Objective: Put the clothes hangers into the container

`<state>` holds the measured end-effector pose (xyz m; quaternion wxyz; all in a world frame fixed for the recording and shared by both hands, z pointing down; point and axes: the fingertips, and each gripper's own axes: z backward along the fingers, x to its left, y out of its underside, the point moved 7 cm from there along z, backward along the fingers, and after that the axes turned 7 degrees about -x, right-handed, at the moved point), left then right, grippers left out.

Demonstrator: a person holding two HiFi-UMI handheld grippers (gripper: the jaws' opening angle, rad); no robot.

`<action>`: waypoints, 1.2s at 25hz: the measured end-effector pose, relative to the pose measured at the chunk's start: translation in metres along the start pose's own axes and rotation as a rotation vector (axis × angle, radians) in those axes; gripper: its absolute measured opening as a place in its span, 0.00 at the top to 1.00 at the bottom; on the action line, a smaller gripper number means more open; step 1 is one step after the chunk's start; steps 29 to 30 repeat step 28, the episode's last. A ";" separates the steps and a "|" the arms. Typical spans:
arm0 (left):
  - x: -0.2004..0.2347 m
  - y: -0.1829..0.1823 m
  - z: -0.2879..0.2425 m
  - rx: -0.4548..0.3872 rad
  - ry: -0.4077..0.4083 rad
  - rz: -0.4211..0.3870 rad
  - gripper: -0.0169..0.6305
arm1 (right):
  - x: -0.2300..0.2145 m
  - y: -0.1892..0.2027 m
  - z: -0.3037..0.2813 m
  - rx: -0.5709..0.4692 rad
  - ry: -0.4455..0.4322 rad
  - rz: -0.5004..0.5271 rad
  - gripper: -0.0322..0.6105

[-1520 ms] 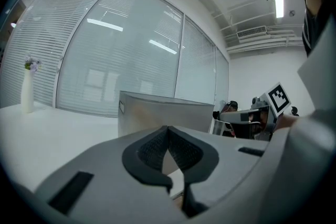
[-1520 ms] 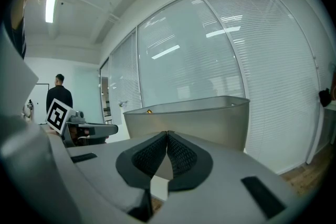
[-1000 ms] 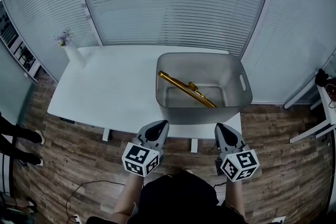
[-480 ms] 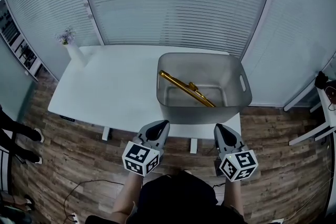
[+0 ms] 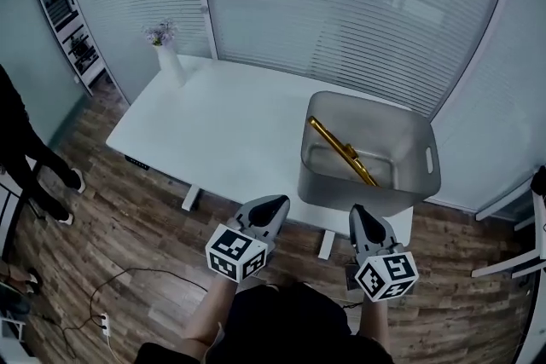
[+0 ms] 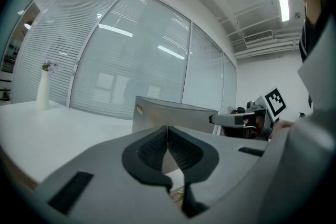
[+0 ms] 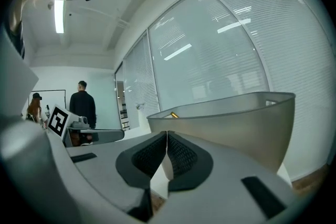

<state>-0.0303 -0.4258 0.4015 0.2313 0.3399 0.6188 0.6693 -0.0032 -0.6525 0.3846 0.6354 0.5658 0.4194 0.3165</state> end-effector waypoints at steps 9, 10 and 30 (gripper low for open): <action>0.011 -0.008 0.023 -0.025 -0.036 -0.018 0.96 | 0.030 -0.001 -0.013 0.046 -0.048 0.091 0.91; 0.011 -0.007 0.024 -0.023 -0.036 -0.020 0.96 | 0.031 0.000 -0.012 0.047 -0.043 0.091 0.91; 0.011 0.005 0.015 0.008 -0.021 -0.012 0.96 | 0.010 0.009 0.010 0.086 0.052 0.088 0.91</action>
